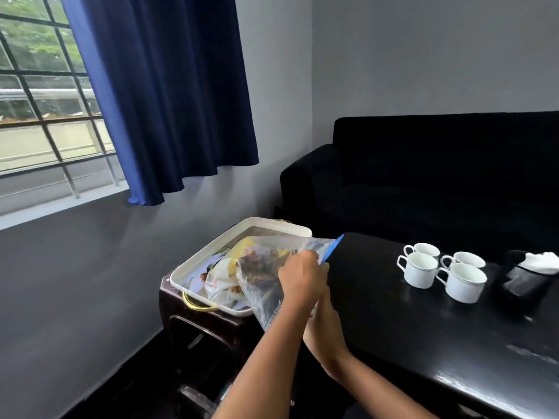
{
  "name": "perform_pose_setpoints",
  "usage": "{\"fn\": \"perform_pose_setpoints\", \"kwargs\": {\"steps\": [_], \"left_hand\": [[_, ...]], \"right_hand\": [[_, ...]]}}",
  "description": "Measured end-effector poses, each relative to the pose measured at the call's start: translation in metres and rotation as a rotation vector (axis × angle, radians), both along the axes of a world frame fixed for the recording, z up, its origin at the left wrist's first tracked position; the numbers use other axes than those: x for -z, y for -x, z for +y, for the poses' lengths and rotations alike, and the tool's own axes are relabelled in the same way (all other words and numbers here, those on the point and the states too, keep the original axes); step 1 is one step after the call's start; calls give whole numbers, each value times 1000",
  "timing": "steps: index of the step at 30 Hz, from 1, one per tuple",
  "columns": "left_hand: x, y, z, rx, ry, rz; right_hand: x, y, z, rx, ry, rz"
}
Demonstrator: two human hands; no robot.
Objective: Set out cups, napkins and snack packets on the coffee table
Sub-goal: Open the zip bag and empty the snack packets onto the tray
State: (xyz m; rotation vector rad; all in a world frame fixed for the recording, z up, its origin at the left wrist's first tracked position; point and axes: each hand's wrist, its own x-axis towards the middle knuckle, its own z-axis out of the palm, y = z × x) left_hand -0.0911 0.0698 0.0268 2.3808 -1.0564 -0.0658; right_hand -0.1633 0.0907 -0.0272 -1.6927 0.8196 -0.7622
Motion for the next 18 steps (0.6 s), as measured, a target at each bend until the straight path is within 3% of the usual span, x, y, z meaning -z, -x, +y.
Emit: {"fn": "perform_pose_setpoints", "kwargs": {"steps": [7, 13, 18], "left_hand": [[4, 0, 0, -5, 32, -53], [2, 2, -4, -51, -37, -73], [0, 6, -7, -39, -115, -83]], "right_hand": [[11, 11, -9, -113, -54, -11], [6, 18, -49, 154, -231, -123], [-1, 14, -75, 225, -372, -185]]}}
